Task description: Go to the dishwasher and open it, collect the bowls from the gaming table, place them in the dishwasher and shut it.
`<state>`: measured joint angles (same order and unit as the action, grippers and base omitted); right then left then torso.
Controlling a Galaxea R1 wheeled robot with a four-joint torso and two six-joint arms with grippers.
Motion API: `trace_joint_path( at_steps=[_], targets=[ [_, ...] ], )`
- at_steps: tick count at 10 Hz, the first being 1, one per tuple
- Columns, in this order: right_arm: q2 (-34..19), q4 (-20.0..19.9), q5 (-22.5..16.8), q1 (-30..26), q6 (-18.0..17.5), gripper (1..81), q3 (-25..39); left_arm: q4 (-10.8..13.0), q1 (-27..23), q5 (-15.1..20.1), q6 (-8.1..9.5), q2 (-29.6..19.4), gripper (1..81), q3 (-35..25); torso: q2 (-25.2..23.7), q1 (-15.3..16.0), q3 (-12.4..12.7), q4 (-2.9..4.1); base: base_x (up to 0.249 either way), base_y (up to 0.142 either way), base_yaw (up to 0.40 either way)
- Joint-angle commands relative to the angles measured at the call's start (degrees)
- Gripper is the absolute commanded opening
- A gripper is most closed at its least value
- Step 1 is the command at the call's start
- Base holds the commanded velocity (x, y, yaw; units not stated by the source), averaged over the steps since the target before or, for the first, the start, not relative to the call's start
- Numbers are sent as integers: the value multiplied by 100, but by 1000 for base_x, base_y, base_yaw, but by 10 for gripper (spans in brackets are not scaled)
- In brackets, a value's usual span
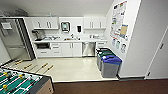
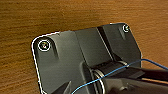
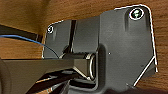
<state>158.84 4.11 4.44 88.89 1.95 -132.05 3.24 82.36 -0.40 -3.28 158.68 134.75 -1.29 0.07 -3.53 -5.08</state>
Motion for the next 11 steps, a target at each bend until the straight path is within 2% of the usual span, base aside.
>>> trace_joint_path(
  at_steps=[1, 11],
  targets=[
    [-87, 20, -294, -236, 16, 811, 66, 36, -304, 286, -50, -100, 811, -54, 0, 0, 0, 0, 223, 0, 0],
    [-78, 55, -303, -236, 16, 811, 66, 27, -303, 286, -50, -100, 811, -54, 2, 2, 0, 0, 223, 0, 0]
  ],
)
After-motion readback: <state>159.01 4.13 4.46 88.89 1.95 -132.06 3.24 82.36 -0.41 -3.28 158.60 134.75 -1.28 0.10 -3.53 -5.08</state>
